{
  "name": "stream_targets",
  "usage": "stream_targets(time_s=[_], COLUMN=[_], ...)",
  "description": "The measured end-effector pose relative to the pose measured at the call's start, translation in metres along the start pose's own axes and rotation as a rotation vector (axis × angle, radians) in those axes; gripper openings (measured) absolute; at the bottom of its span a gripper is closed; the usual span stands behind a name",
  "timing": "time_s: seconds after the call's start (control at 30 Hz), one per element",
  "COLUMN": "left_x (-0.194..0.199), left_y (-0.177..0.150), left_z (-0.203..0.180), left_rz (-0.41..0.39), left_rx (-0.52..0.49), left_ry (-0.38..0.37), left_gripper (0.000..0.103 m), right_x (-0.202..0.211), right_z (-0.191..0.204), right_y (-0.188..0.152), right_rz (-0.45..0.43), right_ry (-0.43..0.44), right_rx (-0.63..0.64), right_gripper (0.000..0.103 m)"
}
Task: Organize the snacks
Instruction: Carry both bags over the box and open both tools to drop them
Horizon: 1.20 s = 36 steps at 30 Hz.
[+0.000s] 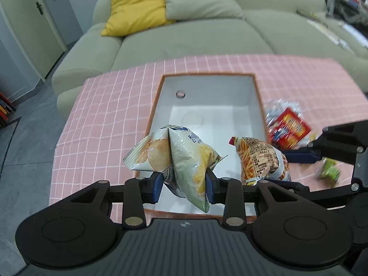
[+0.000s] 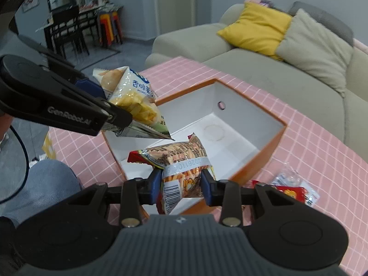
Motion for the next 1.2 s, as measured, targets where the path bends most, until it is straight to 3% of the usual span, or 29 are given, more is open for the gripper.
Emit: stream_targets(time_s=[0.33,0.7,1.2], left_x=[-0.053,-0.091,-0.103], left_y=[-0.007,-0.014,-0.019], left_z=[0.006,0.006,0.008], left_rz=[0.154,0.273,0.316], left_rx=[-0.058,-0.074,-0.066], left_ry=[-0.005,-0.027,-0.017], left_gripper=[0.041,0.043,0.048], right_x=[-0.064,-0.109,-0.118], right_z=[0.007,0.004,0.008], right_y=[0.003,-0.006,-0.005], right_rz=[0.162,0.312,0.350], right_ry=[0.007,0.052,0.054], right_rx=[0.082,0.087,0.102], right_gripper=[0.034,0.035,0.038])
Point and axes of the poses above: each gripper's, at about its wrist camera, not at the fingertips, and x roughly against the way its jaws point, z to its left, y to its top, the point moved 4 cm from there along -x, roughly the way its jaws point, and after that the axes turned 7 degrees about -x, right-handed, at the moved point
